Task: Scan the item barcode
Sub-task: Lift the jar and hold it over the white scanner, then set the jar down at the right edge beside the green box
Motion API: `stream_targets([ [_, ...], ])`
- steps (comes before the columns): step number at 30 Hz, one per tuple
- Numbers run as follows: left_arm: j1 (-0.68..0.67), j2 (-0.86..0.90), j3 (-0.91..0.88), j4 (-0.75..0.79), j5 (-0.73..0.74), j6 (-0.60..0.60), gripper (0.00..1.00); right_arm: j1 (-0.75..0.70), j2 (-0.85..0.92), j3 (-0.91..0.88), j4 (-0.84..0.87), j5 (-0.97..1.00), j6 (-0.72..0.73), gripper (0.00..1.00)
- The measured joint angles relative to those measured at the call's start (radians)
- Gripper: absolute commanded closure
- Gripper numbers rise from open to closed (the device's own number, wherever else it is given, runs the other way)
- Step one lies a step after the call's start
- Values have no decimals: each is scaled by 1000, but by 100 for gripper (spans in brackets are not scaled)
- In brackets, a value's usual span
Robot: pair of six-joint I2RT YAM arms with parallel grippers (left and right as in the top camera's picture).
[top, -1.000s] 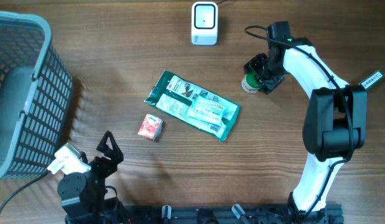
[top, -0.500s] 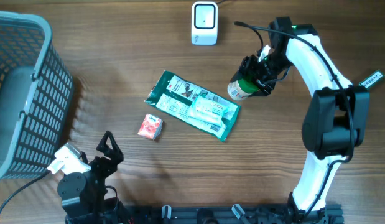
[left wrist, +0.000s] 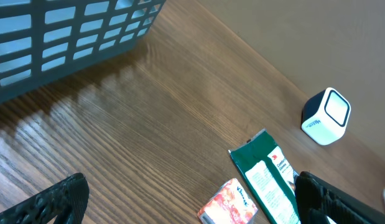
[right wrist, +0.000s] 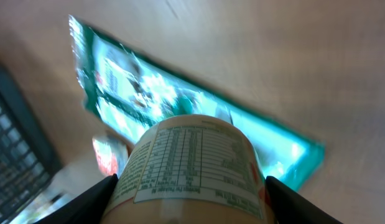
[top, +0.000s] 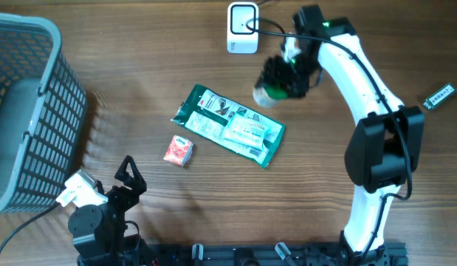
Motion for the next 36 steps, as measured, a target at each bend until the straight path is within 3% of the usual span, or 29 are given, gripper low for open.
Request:
stream_targets([
  [6, 0, 0, 0, 0, 0, 0, 0, 94, -2, 69, 390, 373, -23, 36],
  [10, 0, 0, 0, 0, 0, 0, 0, 136, 8, 57, 729, 599, -131, 33],
  [21, 0, 1, 0, 0, 0, 0, 0, 156, 232, 53, 1253, 703, -214, 32],
  [30, 0, 1, 0, 0, 0, 0, 0, 162, 234, 54, 1213, 716, -235, 32],
  [36, 0, 0, 0, 0, 0, 0, 0, 85, 132, 54, 749, 782, -152, 29],
])
